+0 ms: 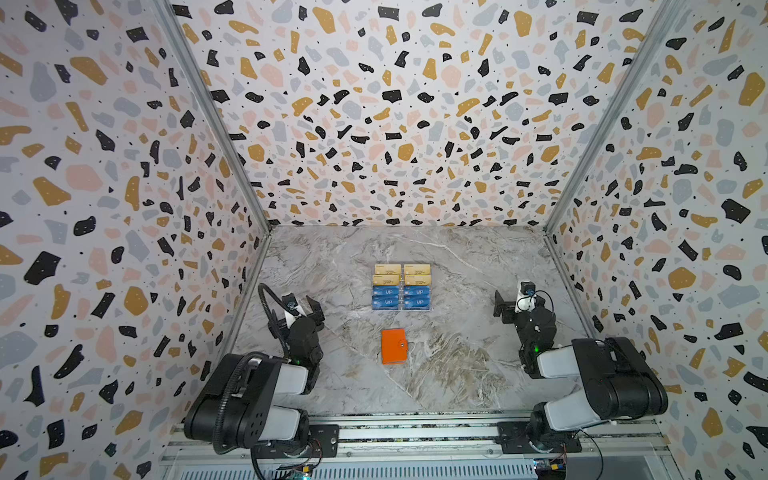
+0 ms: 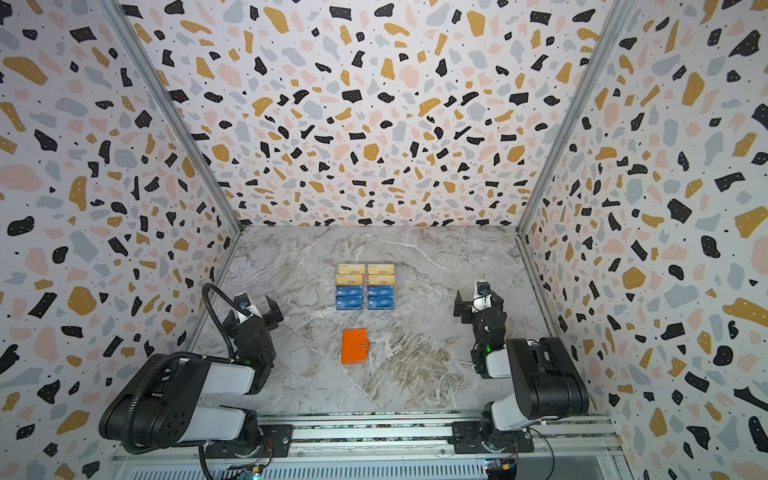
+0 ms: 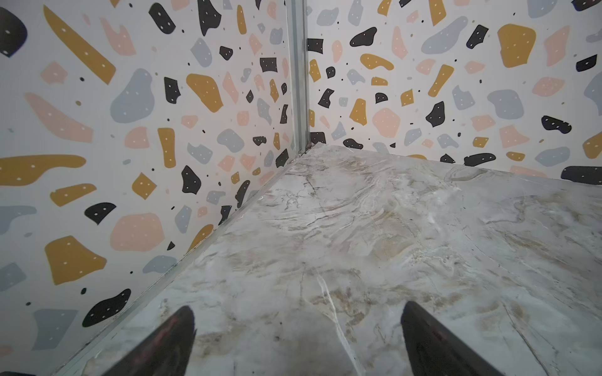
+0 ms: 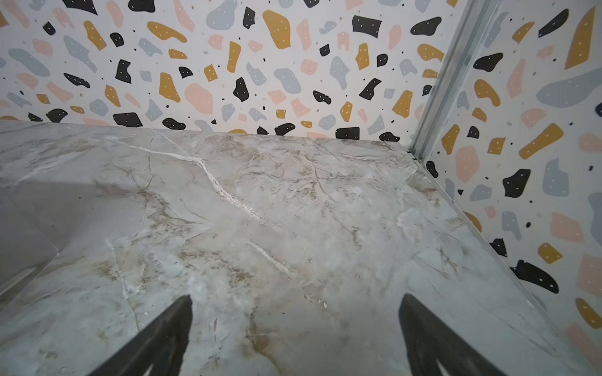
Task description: Put the credit cards into the card holder
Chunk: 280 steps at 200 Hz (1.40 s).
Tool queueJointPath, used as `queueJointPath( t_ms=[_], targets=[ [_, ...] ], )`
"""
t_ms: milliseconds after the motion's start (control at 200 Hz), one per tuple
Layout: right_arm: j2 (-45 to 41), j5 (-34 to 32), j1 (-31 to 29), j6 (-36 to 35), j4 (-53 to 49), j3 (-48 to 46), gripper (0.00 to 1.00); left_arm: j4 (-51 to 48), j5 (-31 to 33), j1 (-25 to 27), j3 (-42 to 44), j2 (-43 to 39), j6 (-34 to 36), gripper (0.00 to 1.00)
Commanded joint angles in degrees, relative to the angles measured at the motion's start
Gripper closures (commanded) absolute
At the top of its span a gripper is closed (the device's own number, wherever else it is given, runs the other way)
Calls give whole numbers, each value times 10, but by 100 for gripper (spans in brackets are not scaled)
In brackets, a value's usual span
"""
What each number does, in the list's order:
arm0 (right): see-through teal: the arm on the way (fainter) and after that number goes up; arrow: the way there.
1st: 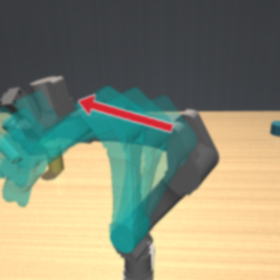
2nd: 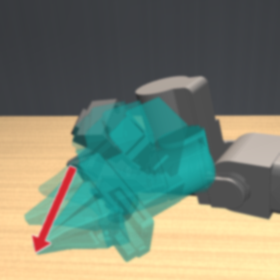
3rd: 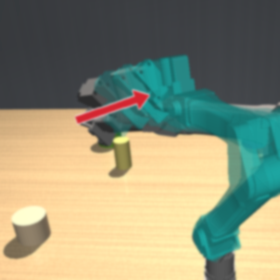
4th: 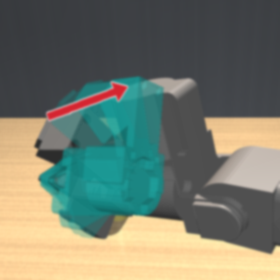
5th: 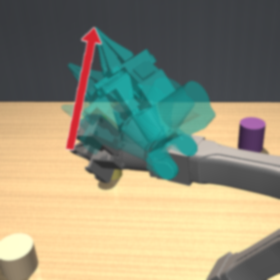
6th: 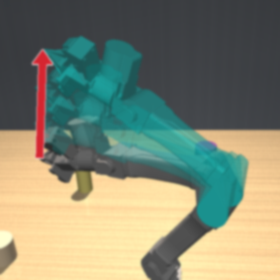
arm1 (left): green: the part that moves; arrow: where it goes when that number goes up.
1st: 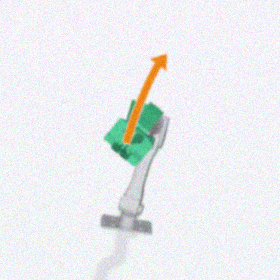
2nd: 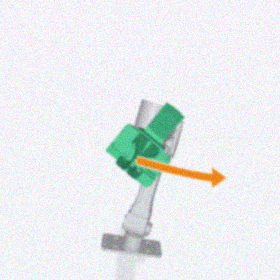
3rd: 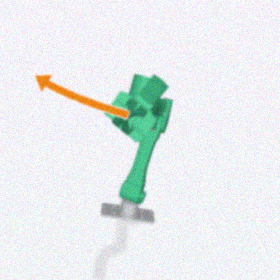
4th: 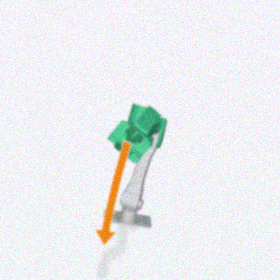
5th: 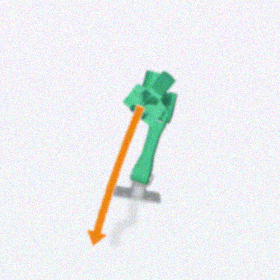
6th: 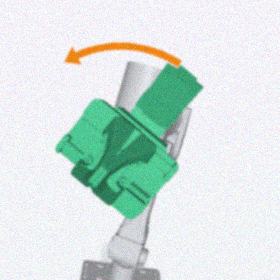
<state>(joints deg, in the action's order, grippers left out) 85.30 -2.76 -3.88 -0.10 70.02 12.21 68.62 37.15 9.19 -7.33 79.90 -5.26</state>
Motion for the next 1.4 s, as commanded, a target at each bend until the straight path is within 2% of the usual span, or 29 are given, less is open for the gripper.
queueJointPath(
  t_ms=[0, 1121, 1156, 1221, 1262, 1327, 1397],
  targets=[
    [-3, 1, -3, -3, -5, 3, 1, 20, 5, 3, -8, -2, 5, 0],
    [-3, 0, -3, -2, -4, 2, 1, 22, 5, 3, -5, -4, 5, 0],
    [-5, -5, -3, 0, 2, 1, 1, 26, 18, 3, -9, -9, 2, 0],
    [-36, -42, -1, 18, -44, 13, 1, -31, 4, 3, -27, -34, 5, 0],
    [-65, -45, 1, 21, -97, 28, 1, -75, 20, 3, -52, -50, 5, 0],
    [-110, -41, 0, 17, -164, 51, 1, -226, 42, 2, -120, -87, -15, 0],
    [-156, -31, 1, 31, -228, 80, 3, -334, 64, 3, -184, -105, -26, 0]
  ],
)
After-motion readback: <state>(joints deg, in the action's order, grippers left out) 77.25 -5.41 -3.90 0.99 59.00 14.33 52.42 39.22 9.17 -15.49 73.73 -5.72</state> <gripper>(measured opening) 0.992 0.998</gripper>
